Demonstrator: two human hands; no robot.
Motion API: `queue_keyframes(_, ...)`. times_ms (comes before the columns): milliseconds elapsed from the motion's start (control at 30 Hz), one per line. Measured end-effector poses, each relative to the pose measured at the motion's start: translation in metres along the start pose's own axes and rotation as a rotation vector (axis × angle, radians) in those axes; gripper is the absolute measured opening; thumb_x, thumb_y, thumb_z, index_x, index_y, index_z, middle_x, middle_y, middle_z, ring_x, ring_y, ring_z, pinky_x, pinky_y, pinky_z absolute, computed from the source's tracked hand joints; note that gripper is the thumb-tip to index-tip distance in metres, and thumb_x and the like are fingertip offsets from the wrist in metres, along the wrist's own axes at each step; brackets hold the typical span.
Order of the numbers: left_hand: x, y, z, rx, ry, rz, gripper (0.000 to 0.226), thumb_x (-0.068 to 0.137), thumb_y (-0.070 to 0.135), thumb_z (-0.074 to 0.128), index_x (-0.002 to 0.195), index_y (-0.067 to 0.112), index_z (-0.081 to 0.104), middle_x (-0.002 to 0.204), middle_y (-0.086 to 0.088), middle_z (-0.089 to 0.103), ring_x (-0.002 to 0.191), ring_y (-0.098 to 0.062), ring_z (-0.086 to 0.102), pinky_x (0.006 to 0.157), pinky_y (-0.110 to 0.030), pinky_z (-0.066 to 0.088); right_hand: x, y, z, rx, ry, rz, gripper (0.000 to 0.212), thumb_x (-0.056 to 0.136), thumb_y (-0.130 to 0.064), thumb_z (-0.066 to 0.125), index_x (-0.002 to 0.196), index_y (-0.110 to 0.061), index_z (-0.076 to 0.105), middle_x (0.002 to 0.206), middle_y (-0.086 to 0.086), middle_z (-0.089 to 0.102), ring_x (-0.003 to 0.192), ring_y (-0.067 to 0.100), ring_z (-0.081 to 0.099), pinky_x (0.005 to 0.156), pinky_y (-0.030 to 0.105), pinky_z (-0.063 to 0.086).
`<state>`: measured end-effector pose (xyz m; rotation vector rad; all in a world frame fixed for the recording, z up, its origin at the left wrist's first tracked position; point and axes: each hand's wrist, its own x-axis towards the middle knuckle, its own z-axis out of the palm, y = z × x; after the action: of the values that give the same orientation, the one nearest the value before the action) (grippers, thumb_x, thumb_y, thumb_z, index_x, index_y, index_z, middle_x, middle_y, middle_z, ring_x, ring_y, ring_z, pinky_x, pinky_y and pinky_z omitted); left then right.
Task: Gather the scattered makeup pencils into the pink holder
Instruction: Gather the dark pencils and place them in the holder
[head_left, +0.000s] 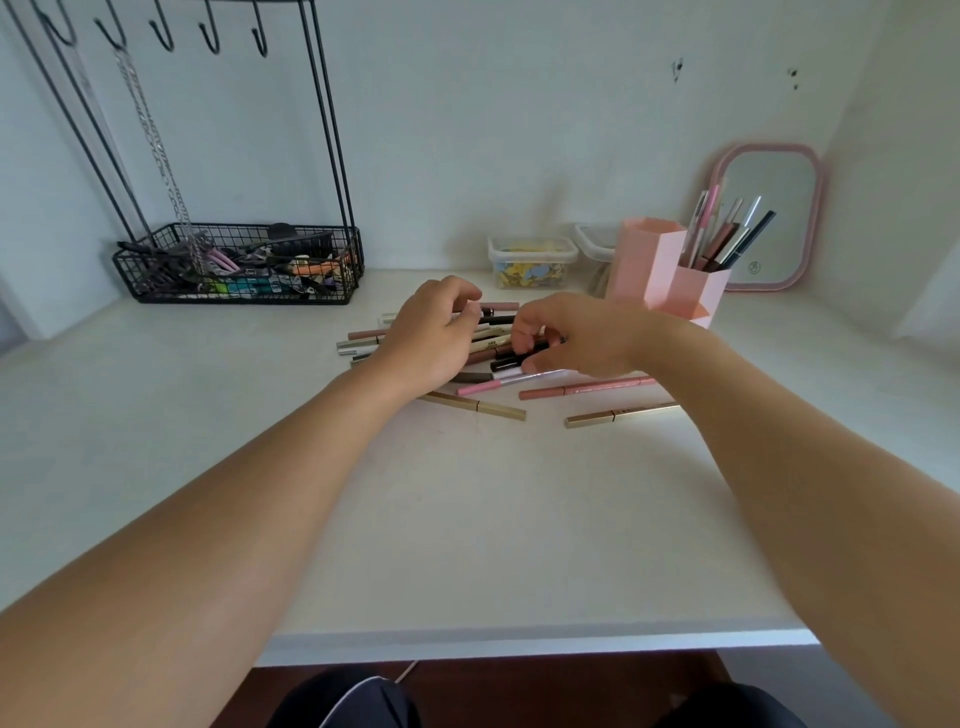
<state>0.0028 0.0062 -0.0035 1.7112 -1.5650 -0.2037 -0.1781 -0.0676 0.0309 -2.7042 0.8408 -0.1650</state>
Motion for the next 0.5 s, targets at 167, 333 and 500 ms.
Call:
queue_keyframes(167, 0.002, 0.002, -0.004, -0.072, 0.097, 0.049, 0.027, 0.106, 0.027, 0.043, 0.121, 0.016, 0.063, 0.128, -0.001, 0.061, 0.115, -0.017, 0.057, 0.091, -0.023, 0.038, 0.002, -0.003, 0.001, 0.052, 0.105, -0.056, 0.015, 0.087, -0.009, 0.072, 0.097, -0.019, 0.066, 0.089, -0.010, 0.062, 0.072, 0.010, 0.050, 0.060, 0.008, 0.038)
queue_keyframes(333, -0.004, 0.019, -0.013, -0.490, 0.084, 0.000, 0.057, 0.095, 0.059, 0.043, 0.118, 0.011, 0.064, 0.113, -0.005, 0.069, 0.109, -0.020, 0.066, 0.093, -0.038, 0.054, 0.004, -0.009, -0.010, 0.430, 0.623, -0.167, 0.016, 0.090, -0.006, 0.068, 0.106, -0.010, 0.068, 0.088, -0.001, 0.066, 0.064, 0.002, 0.052, 0.064, 0.012, 0.045)
queue_keyframes(500, -0.012, 0.031, -0.009, -0.651, -0.152, -0.009, 0.023, 0.096, 0.021, 0.064, 0.114, 0.007, 0.065, 0.073, -0.010, 0.065, 0.061, -0.024, 0.064, 0.051, -0.033, 0.051, 0.003, -0.021, -0.010, 1.184, 0.638, -0.185, 0.008, 0.094, 0.001, 0.061, 0.101, -0.002, 0.060, 0.082, 0.010, 0.069, 0.060, 0.016, 0.058, 0.058, 0.024, 0.051)
